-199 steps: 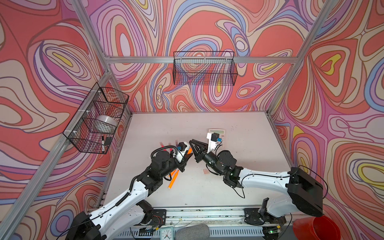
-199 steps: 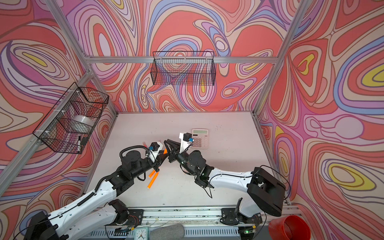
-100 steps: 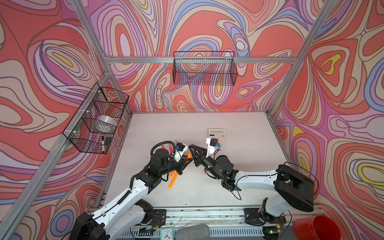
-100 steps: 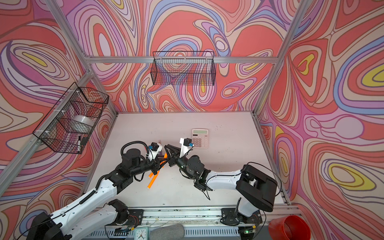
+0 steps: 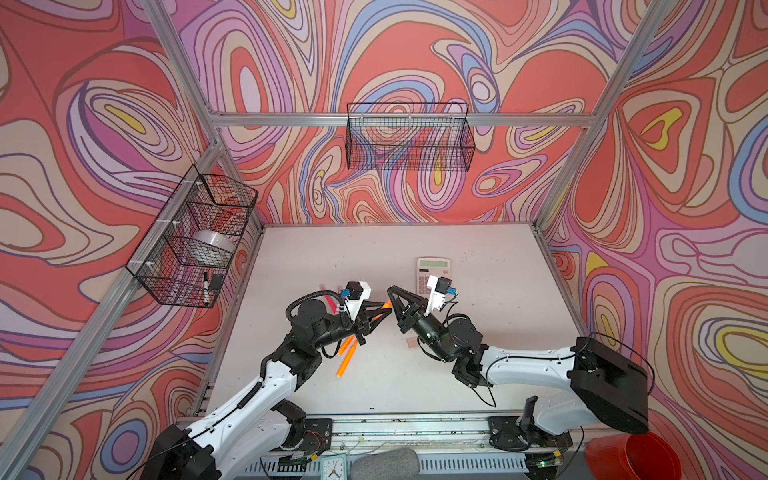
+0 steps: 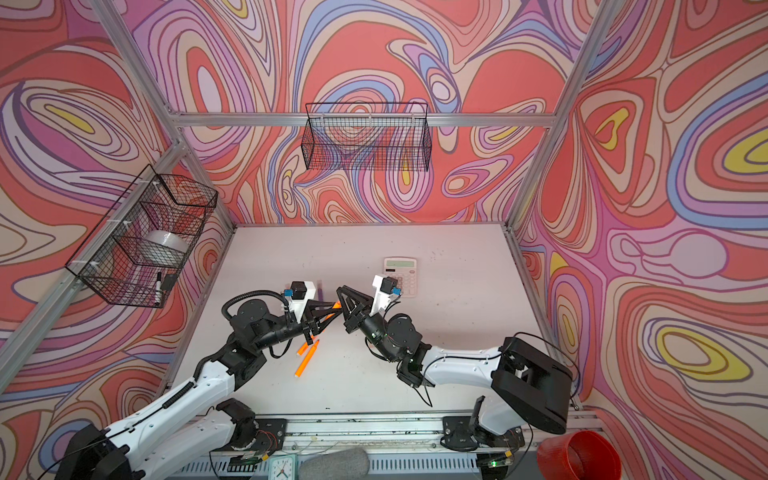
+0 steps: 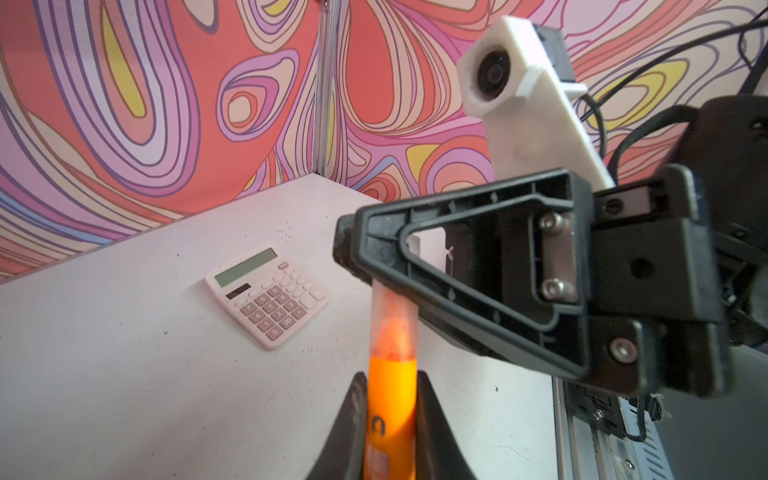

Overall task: Insert the pens into the pen caps
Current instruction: 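Open the right gripper and withdraw while the left lowers the capped highlighter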

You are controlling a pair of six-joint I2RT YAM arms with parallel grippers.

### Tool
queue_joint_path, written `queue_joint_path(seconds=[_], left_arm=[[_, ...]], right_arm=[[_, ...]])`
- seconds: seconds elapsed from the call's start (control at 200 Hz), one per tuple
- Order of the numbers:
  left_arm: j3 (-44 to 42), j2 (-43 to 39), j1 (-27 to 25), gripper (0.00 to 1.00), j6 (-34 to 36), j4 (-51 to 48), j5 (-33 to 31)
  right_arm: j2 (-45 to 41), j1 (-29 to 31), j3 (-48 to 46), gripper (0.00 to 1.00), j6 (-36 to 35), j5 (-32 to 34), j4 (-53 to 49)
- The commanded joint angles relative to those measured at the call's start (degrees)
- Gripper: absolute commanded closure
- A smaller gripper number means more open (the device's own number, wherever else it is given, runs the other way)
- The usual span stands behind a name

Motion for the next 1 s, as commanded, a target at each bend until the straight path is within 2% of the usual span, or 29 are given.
queue_joint_path(seconds=[0.0,0.335,0.491,0.551,0.591,0.666,0.731,0.841,0.996], left_arm=[[2.15,-3.03,4.64,1.0,-5.38,29.73,-13.15],[-3.22,-3.38,4.58,1.0,-4.5,28.0,-9.81],[-3.52,-4.26,4.65,1.0,-3.97,22.1,-8.92],[-3.72,-4.52,4.61,0.81,-3.67,19.57,-8.66],[-4.06,-4.77,4.57,0.65,-3.33,17.9,-8.65],[-4.6,-5.42,4.61,0.46,-2.23,14.11,-8.61],[-4.61,-5.99,4.62,0.39,-1.13,9.35,-8.25],[-4.62,-6.96,4.64,0.37,0.49,2.31,-7.9],[-6.82,-7.69,4.65,0.27,1.32,-0.26,-6.31]], right_arm=[[3.0,7.06,-3.76,1.0,-0.77,-12.82,-22.98],[-2.78,6.97,0.28,1.0,-3.47,-7.26,-27.53],[-3.55,6.89,2.02,1.0,-3.63,-4.85,-29.91],[-3.55,6.5,3.14,1.0,-3.18,-3.21,-31.9],[-3.59,5.87,4.17,1.0,-2.84,-2.75,-33.57],[-3.52,4.42,6.08,1.0,-1.92,-2.11,-36.74],[-3.19,3.01,7.14,1.0,-1.38,-2.7,-38.46],[-3.03,2.07,7.57,1.0,-1.7,-3.87,-38.52],[-2.93,1.72,8.62,1.0,-2.49,-3.28,-39.53]])
